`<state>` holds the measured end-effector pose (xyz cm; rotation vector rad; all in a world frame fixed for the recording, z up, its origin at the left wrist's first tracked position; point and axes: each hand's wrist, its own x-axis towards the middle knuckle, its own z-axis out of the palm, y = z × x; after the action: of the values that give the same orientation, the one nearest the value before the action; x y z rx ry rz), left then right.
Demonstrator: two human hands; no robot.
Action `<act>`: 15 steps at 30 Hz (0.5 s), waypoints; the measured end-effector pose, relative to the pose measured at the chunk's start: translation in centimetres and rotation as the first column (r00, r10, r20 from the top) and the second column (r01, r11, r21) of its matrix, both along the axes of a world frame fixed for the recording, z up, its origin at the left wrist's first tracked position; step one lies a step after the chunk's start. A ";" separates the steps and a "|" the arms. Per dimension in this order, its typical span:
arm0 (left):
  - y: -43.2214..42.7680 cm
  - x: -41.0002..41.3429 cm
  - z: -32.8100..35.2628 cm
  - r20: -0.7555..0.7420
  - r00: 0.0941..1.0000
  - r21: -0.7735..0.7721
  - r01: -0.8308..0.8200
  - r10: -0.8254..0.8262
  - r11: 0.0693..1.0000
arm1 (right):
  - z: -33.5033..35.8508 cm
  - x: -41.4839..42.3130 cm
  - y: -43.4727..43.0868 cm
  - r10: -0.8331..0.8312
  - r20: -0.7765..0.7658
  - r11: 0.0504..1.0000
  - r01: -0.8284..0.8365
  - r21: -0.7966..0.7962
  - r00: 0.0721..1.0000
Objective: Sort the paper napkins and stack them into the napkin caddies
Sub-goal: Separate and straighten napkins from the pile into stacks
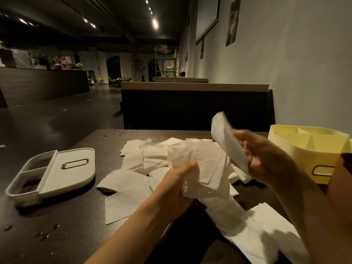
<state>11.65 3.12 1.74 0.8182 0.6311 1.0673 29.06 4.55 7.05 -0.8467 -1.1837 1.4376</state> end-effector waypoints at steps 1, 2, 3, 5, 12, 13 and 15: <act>0.0 0.0 0.0 0.006 1.000 0.020 0.003 -0.003 1.000 | -0.7 -0.4 0.5 -0.100 0.147 0.995 0.095 0.038 0.984; -0.1 0.1 0.0 -0.001 1.000 0.048 0.007 -0.007 0.999 | -1.3 -0.9 0.8 -0.196 0.291 0.979 0.169 0.115 0.936; -0.1 0.2 0.1 -0.019 1.000 0.075 0.017 -0.016 0.997 | -1.8 -1.0 1.2 -0.274 0.373 0.957 0.212 0.199 0.886; 0.0 0.2 0.0 -0.050 0.998 0.093 0.036 -0.031 0.995 | -2.5 -1.3 1.4 -0.352 0.422 0.922 0.230 0.312 0.836; 0.1 0.3 -0.2 -0.050 0.998 0.058 0.041 -0.038 0.997 | -3.7 -1.4 2.0 -0.566 0.418 0.792 0.328 0.515 0.711; 0.1 0.3 -0.3 -0.050 0.998 0.061 0.042 -0.039 0.997 | -3.8 -1.4 2.1 -0.575 0.398 0.788 0.352 0.506 0.714; 0.2 0.4 -0.3 -0.047 0.998 0.060 0.052 -0.049 0.997 | -3.9 -1.5 2.2 -0.591 0.363 0.776 0.386 0.498 0.720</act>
<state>12.04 3.30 1.40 0.9089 0.6155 1.0282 27.52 6.76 3.13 -1.1844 -1.4189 0.5005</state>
